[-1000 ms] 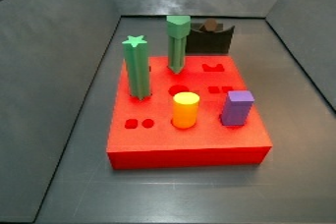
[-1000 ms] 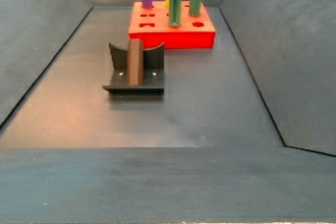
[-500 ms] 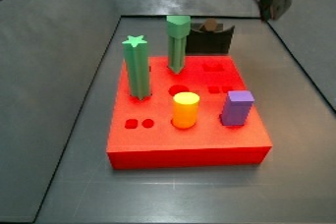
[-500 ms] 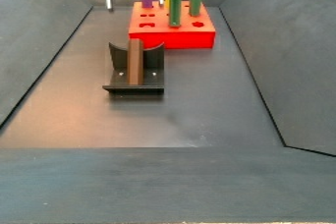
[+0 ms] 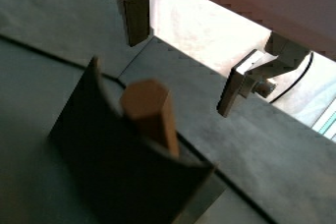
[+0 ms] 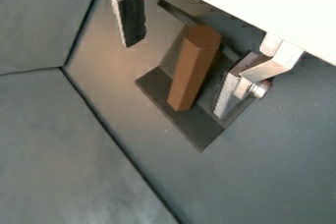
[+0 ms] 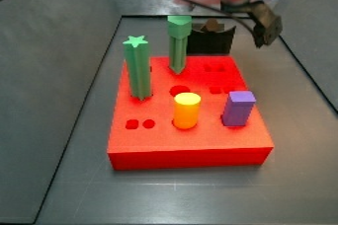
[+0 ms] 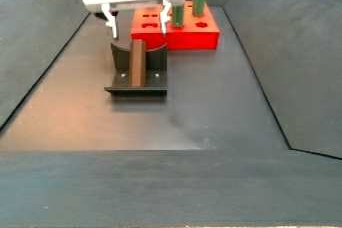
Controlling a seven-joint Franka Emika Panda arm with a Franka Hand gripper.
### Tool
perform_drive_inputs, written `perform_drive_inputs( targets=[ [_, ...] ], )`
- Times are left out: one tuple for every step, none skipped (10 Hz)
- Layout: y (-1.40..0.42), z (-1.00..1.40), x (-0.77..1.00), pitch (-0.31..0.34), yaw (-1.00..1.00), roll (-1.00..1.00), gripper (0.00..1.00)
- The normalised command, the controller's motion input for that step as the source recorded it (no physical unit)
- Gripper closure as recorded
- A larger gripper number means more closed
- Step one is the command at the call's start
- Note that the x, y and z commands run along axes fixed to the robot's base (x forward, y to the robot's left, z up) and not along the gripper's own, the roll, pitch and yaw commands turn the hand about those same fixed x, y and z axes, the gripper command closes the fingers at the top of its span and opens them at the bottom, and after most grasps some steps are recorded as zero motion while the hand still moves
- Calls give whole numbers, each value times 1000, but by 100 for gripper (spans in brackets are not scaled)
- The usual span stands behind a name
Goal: Pick up the hexagon object. Move up. Place the hexagon object on the fixture. Regrasp the hexagon object. Move to above the board. Insert the hexagon object.
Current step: Regrasp the hexagon object.
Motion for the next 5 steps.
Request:
perform_drive_inputs(
  targets=[
    [28, -925, 110, -99, 0, 72, 0],
    [13, -670, 87, -75, -30, 75, 0],
    [10, -524, 76, -63, -37, 71, 0],
    [11, -378, 73, -42, -40, 66, 0],
    [9, -282, 75, -31, -40, 61, 0]
  ],
)
